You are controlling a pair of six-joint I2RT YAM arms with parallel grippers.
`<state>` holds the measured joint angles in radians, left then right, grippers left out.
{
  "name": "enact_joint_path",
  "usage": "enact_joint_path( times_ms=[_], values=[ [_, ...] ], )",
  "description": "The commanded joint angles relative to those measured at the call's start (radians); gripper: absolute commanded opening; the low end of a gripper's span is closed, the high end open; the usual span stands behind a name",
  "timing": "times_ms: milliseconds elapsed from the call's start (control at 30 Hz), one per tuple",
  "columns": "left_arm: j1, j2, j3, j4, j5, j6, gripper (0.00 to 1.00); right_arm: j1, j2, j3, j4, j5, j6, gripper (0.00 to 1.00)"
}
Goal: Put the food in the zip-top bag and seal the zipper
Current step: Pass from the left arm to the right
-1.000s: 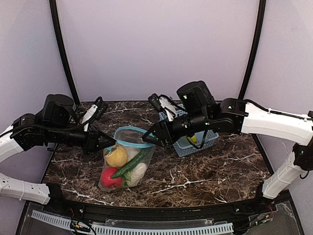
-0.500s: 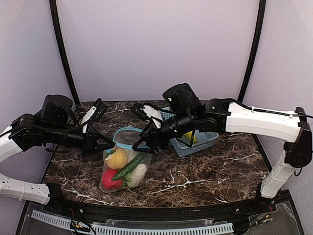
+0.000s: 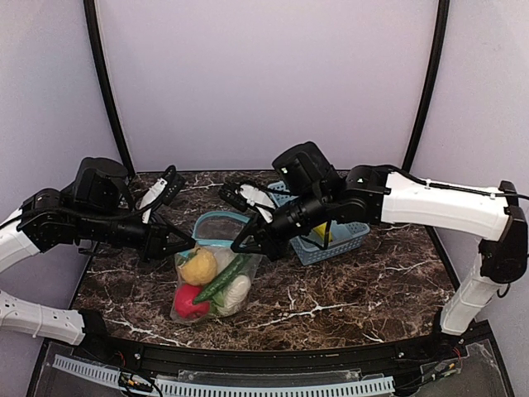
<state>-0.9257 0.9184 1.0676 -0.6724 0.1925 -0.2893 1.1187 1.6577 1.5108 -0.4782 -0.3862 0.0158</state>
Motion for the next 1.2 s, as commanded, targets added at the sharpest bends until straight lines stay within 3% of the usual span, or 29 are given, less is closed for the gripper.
enact_joint_path(
  times_ms=[0,267,500,633,700,833,900,1000,1167],
  values=[
    [0.001,0.046,0.064,0.013,-0.008,0.046,0.01,-0.002,-0.101,0.056,-0.099,0.145,-0.009,0.00],
    [0.011,0.121,0.086,0.076,0.052,0.116,0.01,0.026,-0.138,0.066,-0.213,0.262,0.014,0.00],
    [0.013,0.162,-0.007,0.120,0.066,0.106,0.02,0.065,-0.097,-0.032,-0.177,0.319,0.120,0.00],
    [0.014,0.121,-0.062,0.150,0.048,0.069,0.19,0.067,-0.099,-0.058,-0.130,0.355,0.180,0.00],
    [0.014,0.083,-0.089,0.167,0.042,0.051,0.32,0.067,-0.101,-0.055,-0.117,0.370,0.199,0.00],
    [0.015,-0.001,-0.140,0.190,0.032,0.024,0.68,0.067,-0.091,-0.033,-0.103,0.378,0.214,0.00],
    [0.015,-0.032,-0.164,0.195,0.027,0.015,0.74,0.067,-0.084,-0.019,-0.104,0.380,0.218,0.00],
    [0.014,-0.057,-0.181,0.190,0.016,0.005,0.74,0.067,-0.075,-0.005,-0.105,0.374,0.221,0.00],
    [0.016,-0.055,-0.172,0.188,0.001,0.008,0.57,0.067,-0.077,0.002,-0.105,0.368,0.229,0.00]
  ],
)
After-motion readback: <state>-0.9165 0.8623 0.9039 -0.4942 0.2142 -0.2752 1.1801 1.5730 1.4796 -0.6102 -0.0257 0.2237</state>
